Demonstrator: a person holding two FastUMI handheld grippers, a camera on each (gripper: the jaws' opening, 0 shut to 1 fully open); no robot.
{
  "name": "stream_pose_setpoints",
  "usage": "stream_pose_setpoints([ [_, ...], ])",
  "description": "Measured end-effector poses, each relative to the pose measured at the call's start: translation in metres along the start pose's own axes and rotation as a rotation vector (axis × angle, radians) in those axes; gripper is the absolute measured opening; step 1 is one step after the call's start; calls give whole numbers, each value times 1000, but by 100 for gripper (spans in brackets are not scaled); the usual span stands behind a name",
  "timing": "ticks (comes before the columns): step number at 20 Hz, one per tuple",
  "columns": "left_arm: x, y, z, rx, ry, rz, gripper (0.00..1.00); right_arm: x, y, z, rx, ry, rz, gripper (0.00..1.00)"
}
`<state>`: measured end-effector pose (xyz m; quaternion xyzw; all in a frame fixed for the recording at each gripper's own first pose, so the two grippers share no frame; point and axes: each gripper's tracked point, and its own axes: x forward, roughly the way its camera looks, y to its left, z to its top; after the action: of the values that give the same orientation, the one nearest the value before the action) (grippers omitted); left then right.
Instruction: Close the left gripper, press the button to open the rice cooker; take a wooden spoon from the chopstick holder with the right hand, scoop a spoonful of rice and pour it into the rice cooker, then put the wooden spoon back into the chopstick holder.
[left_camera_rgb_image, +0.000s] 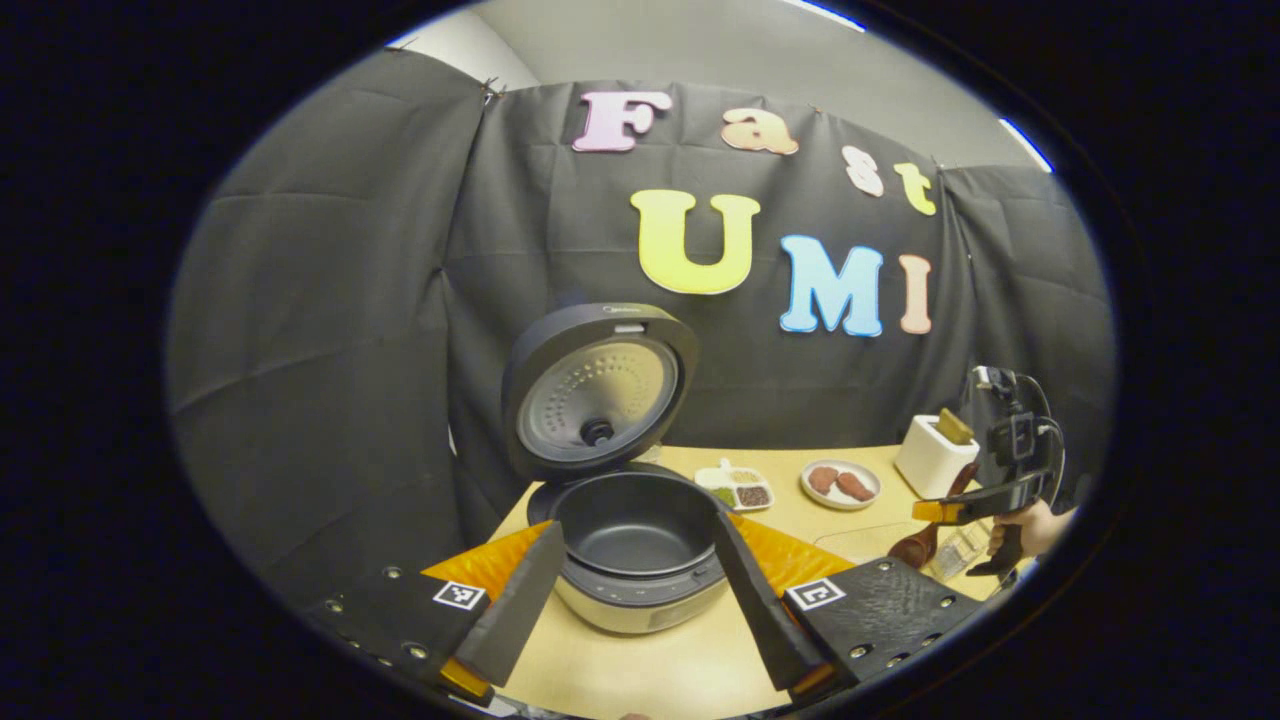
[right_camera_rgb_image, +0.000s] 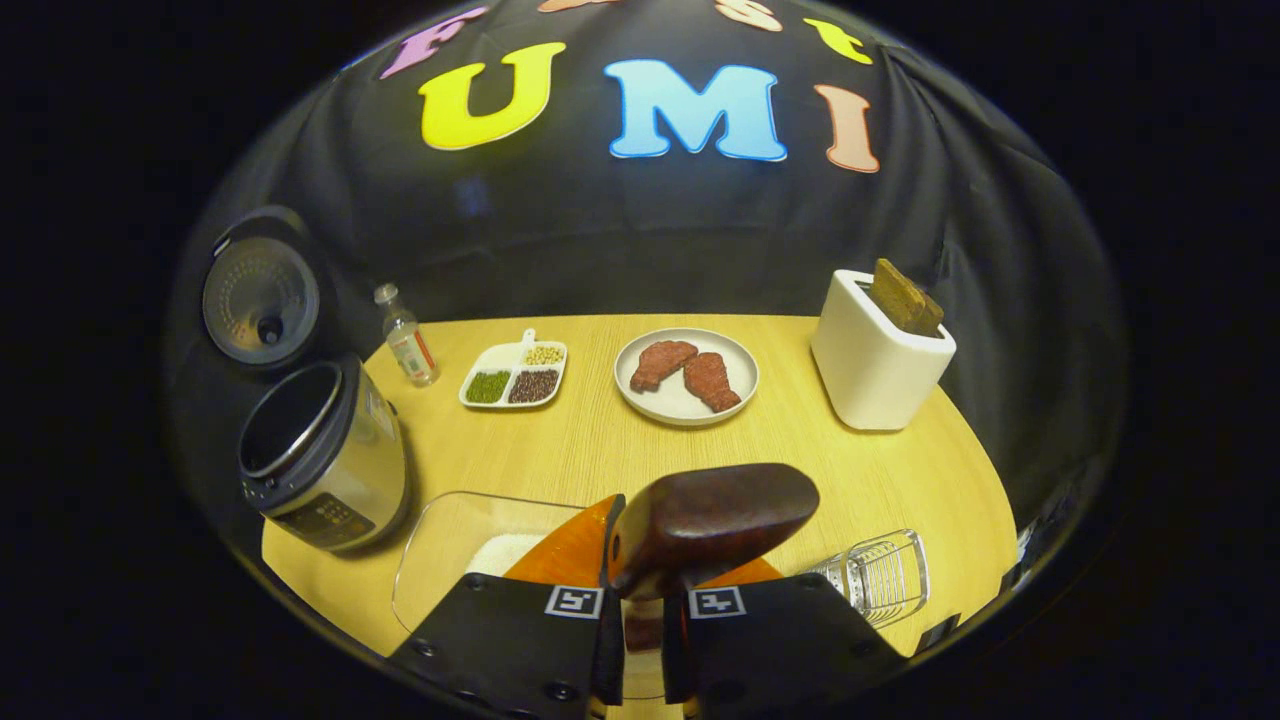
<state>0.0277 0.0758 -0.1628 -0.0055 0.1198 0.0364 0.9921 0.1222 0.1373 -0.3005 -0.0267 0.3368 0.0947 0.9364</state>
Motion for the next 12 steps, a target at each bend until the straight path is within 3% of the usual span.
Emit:
stream_pose_setpoints([
  [4,-2,17,8,56,-27,29,93,0,22,-12,59,17,18,17],
  [12,-16,38,-4,47,-17,71,93,3,100,-26,158,96,181,17],
])
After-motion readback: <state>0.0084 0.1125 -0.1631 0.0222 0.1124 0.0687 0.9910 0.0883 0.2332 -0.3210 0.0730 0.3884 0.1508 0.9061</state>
